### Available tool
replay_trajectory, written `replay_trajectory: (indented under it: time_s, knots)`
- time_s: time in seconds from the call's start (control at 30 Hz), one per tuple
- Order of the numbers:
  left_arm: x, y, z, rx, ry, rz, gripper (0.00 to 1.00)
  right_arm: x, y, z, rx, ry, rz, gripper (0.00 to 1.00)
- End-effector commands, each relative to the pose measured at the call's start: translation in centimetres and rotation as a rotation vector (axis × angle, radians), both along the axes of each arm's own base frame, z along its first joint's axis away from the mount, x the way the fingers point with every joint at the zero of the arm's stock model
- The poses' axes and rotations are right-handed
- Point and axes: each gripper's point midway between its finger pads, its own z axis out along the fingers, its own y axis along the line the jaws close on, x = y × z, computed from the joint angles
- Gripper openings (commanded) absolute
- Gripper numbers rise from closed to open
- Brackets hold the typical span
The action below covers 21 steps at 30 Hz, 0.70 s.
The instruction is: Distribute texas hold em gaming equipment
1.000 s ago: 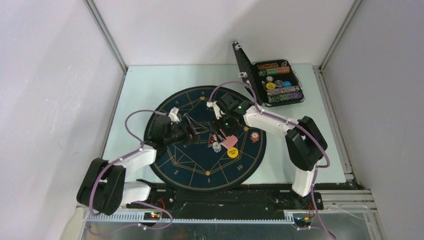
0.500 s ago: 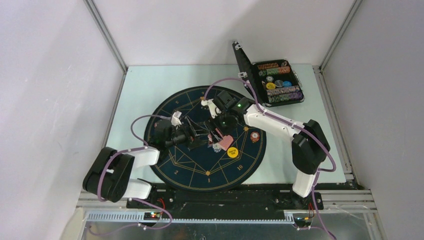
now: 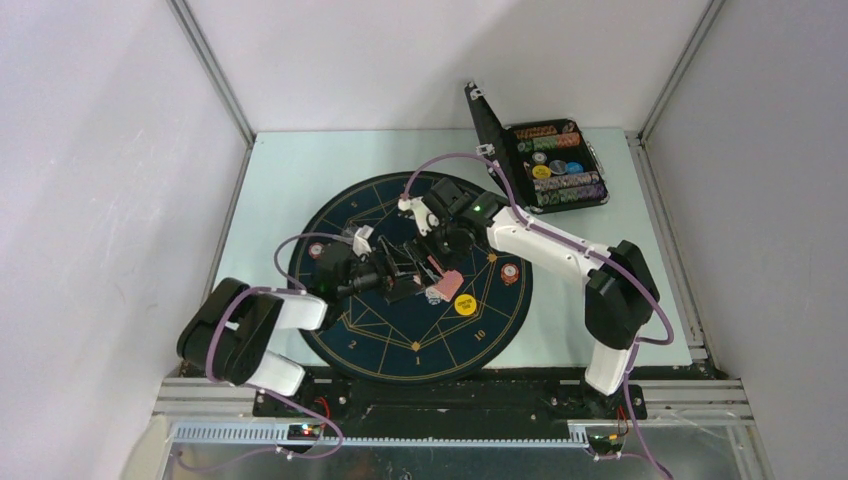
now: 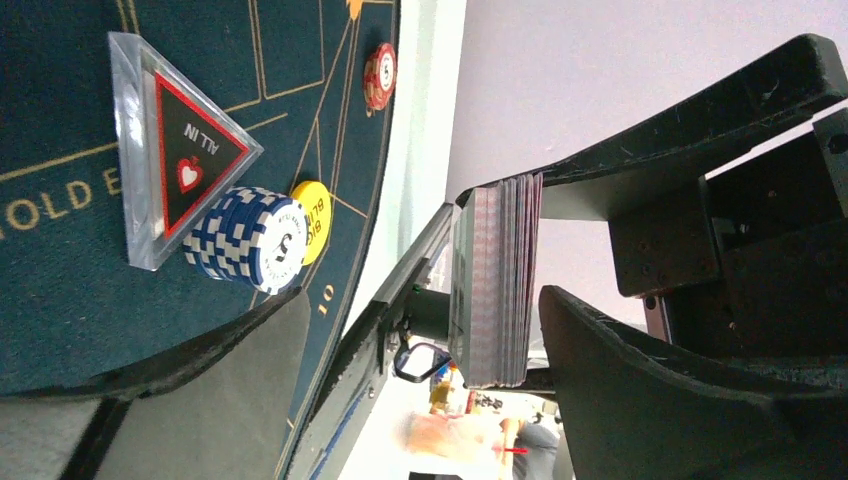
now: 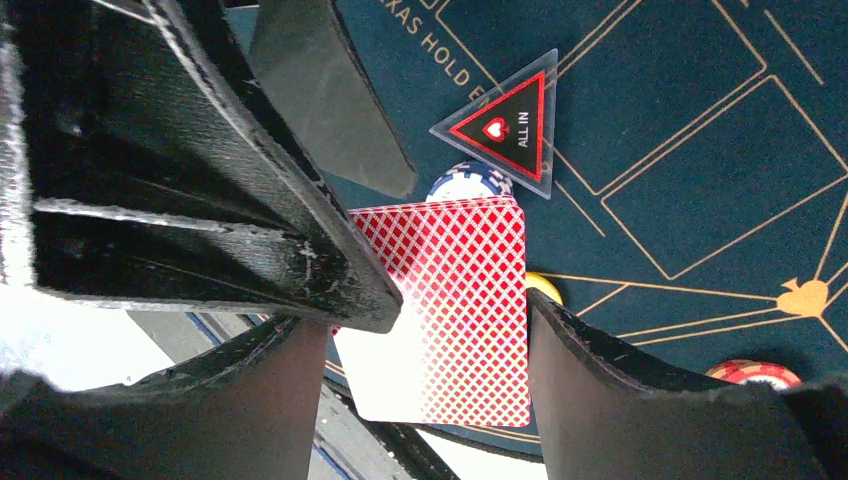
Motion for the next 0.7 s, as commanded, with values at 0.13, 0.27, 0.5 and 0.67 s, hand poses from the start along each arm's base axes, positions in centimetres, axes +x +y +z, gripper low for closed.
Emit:
replay_trajectory:
  time_s: [0.13,0.27,0.5,0.67]
  knots:
    - [-1.3,-2.3,3.3,-0.177,-0.058,-0.086,0.74,0.5,2.0,2.6,0.081,-0.046,0.029,0.00]
    - [-1.5,-2.7,3.5,-0.221,-0.050,-0.097,0.62,0.5,2.2,2.7,0.089,-0.047,0.035,0.00]
    - [-2.0,-3.0,5.0,-0.304,-0.068,-0.110,0.30,0.6,2.3,2.5,0.080,-0.045,0.026,0.00]
    - [-2.3,-3.1,5.4,-0.315,-0.079,-0.115,0.01,1.0,2.0,2.3,0.060,-0.057,-0.001,0.00]
